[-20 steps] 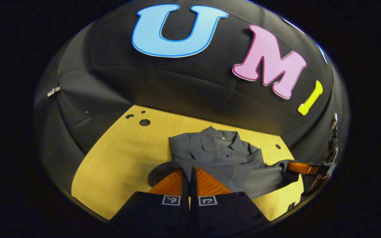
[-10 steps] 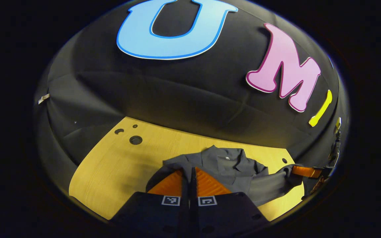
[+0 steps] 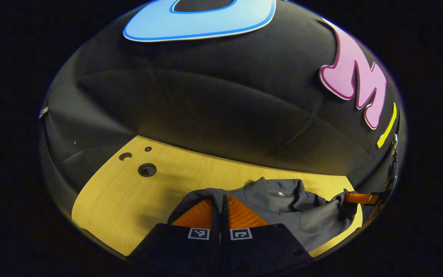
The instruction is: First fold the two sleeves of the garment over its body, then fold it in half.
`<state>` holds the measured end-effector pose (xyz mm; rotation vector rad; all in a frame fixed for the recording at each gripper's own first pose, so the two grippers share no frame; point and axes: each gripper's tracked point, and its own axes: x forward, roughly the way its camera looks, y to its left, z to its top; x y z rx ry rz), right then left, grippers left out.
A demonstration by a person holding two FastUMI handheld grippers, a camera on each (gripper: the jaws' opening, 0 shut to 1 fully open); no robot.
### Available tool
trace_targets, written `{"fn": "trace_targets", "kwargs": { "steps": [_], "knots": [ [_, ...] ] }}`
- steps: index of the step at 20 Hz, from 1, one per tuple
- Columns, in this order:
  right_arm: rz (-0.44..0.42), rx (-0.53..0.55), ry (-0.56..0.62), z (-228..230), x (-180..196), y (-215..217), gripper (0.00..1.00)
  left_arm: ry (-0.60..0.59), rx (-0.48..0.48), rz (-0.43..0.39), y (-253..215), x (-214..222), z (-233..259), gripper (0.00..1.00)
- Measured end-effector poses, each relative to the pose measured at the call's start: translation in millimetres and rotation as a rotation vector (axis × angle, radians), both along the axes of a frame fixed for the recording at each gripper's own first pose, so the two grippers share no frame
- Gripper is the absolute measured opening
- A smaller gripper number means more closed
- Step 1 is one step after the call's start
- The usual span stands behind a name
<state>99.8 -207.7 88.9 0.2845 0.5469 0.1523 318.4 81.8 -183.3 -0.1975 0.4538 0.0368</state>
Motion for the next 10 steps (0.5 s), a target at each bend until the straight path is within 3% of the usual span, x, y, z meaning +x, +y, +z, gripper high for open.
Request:
{"fn": "trace_targets", "kwargs": {
  "steps": [3, 5, 6, 7, 8, 9, 10],
  "knots": [
    [-0.027, 0.041, 0.050, -17.9, 11.9, 2.2, 0.13, 0.022, -0.001, 0.014, 0.5, 10.7, -19.9, 0.05],
    [-0.043, 0.058, 0.089, -30.9, 13.8, -0.5, 0.24, 0.085, 0.011, 0.027, 3.0, 8.2, -40.7, 0.07],
    [-0.042, 0.061, 0.102, -34.1, 13.8, -0.6, 0.19, 0.116, 0.019, 0.035, 4.5, 3.7, -45.6, 0.09],
    [-0.035, 0.057, 0.106, -35.1, 11.2, 0.1, 0.35, 0.135, 0.021, 0.043, 6.1, 1.6, -50.9, 0.13],
    [-0.034, 0.042, 0.101, -36.0, 9.9, -1.0, 0.40, 0.136, 0.017, 0.054, 8.1, -2.4, -48.0, 0.12],
    [-0.027, 0.029, 0.094, -32.2, 7.2, -1.6, 0.52, 0.125, 0.017, 0.075, 13.0, -5.9, -40.8, 0.32],
    [-0.020, 0.020, 0.085, -28.5, 2.6, -1.8, 0.68, 0.106, 0.020, 0.096, 21.0, -10.0, -31.6, 0.27]
  ]
}}
